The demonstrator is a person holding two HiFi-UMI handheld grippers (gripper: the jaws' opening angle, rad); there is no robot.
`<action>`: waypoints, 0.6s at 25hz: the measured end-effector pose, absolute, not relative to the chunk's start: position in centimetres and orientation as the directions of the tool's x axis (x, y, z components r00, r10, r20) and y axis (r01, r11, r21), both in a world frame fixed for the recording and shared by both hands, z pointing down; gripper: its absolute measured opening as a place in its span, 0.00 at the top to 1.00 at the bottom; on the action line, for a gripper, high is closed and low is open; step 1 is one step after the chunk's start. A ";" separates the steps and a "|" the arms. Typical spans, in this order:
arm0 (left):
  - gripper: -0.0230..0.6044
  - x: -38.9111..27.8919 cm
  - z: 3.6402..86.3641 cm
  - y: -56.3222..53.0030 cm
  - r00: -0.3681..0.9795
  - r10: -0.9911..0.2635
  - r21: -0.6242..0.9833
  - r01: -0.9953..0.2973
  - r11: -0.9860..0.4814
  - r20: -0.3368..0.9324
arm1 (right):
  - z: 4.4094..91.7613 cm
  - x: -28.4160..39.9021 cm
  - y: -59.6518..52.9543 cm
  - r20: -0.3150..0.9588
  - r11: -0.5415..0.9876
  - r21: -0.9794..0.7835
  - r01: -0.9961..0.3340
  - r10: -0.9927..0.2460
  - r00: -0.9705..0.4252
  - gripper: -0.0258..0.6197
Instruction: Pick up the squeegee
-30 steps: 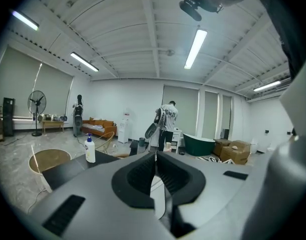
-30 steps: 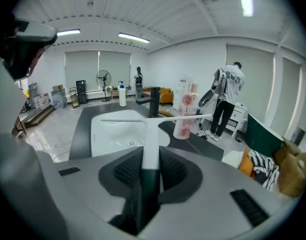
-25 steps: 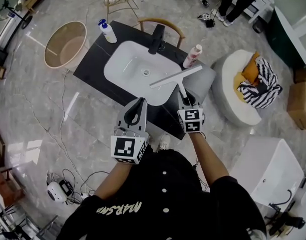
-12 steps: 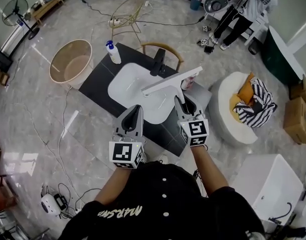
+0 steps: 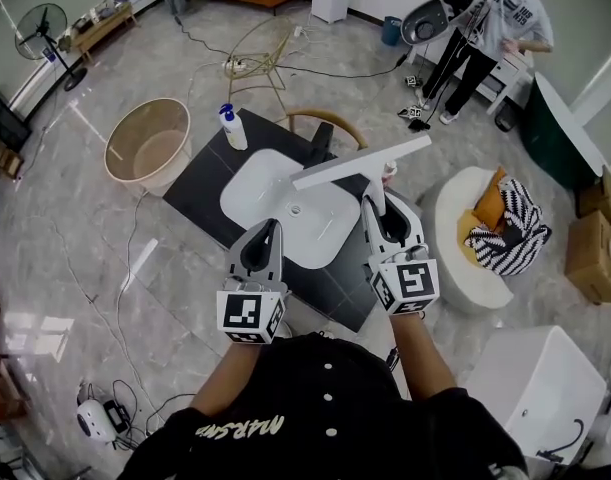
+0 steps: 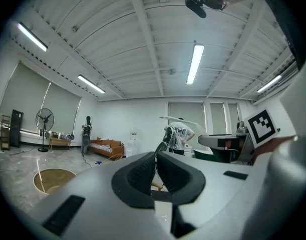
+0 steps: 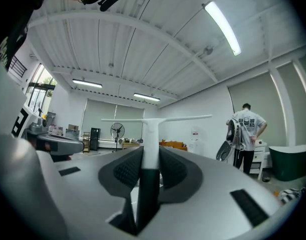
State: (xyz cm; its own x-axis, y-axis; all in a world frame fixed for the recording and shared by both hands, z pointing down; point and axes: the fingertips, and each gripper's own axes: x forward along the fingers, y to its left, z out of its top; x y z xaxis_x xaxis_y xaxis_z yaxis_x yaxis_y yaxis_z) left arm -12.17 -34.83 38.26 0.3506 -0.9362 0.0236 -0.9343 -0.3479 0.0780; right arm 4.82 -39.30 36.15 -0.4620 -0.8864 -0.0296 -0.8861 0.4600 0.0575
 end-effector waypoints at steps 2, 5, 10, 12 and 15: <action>0.93 -12.2 37.8 -35.1 0.350 -0.937 0.075 -0.934 -0.348 0.013 | 35.6 5.0 -39.2 -0.058 0.458 0.062 -0.887 -0.886 -0.461 0.84; 0.93 -12.1 37.2 -35.4 0.353 -0.936 0.068 -0.933 -0.352 -0.001 | 35.5 5.3 -39.1 -0.070 0.446 0.061 -0.893 -0.890 -0.450 0.84; 0.93 -12.2 36.5 -35.4 0.355 -0.935 0.062 -0.933 -0.355 -0.014 | 35.3 5.6 -38.8 -0.079 0.433 0.057 -0.900 -0.896 -0.436 0.84; 0.93 -12.2 36.5 -35.4 0.355 -0.935 0.062 -0.933 -0.356 -0.014 | 35.3 5.6 -38.7 -0.081 0.431 0.056 -0.901 -0.897 -0.434 0.84; 0.93 -12.2 36.5 -35.2 0.357 -0.934 0.062 -0.932 -0.357 -0.011 | 35.2 5.6 -38.5 -0.083 0.432 0.052 -0.900 -0.897 -0.435 0.84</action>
State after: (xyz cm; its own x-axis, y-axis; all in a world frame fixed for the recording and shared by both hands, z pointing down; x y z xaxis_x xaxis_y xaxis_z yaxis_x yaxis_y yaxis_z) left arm -12.20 -35.19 36.53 0.3573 -0.9339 -0.0112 -0.9320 -0.3573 0.0616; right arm 5.59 -38.48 35.23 -0.4350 -0.8966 -0.0833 -0.9004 0.4320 0.0518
